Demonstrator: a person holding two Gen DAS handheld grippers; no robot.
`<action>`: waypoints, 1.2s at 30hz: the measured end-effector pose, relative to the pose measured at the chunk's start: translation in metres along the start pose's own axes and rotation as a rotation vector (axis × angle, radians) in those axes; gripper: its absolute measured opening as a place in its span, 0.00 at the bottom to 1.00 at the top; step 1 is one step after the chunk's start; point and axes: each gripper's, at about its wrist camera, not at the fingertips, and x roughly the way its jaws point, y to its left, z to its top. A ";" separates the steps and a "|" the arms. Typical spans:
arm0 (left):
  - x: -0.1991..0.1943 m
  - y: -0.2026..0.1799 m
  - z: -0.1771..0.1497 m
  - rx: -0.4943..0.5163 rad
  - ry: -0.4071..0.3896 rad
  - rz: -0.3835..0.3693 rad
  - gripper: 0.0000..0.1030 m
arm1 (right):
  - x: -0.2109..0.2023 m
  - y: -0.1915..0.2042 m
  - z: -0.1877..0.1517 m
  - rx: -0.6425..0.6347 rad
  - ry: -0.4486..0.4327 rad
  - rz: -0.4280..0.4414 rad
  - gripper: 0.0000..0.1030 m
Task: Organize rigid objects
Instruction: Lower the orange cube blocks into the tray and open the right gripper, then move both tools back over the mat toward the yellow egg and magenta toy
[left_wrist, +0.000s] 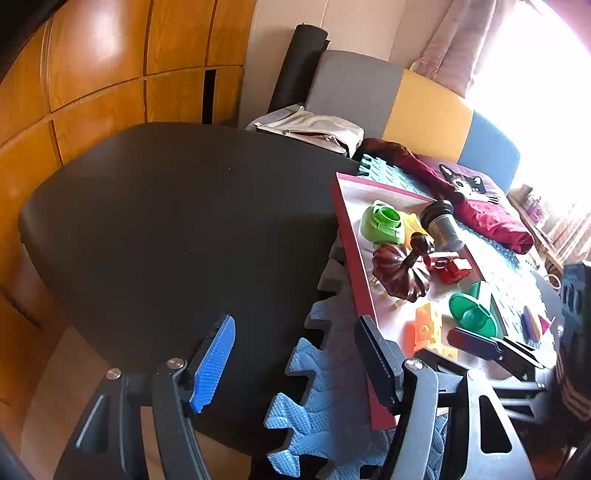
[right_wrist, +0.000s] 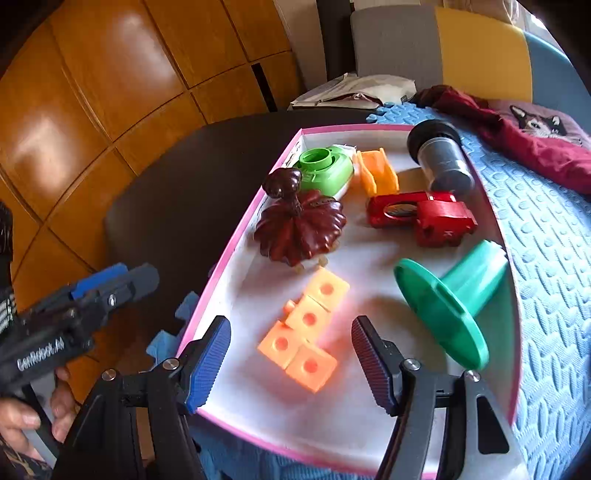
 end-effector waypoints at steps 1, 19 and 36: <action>-0.001 -0.001 0.000 0.002 -0.001 0.000 0.66 | -0.003 0.001 -0.002 -0.007 -0.005 -0.007 0.67; -0.002 -0.010 -0.003 0.039 -0.005 0.004 0.66 | 0.013 0.002 0.001 -0.057 -0.007 -0.090 0.27; -0.011 -0.026 -0.008 0.083 -0.015 -0.010 0.66 | 0.001 0.001 -0.002 -0.033 0.003 -0.103 0.40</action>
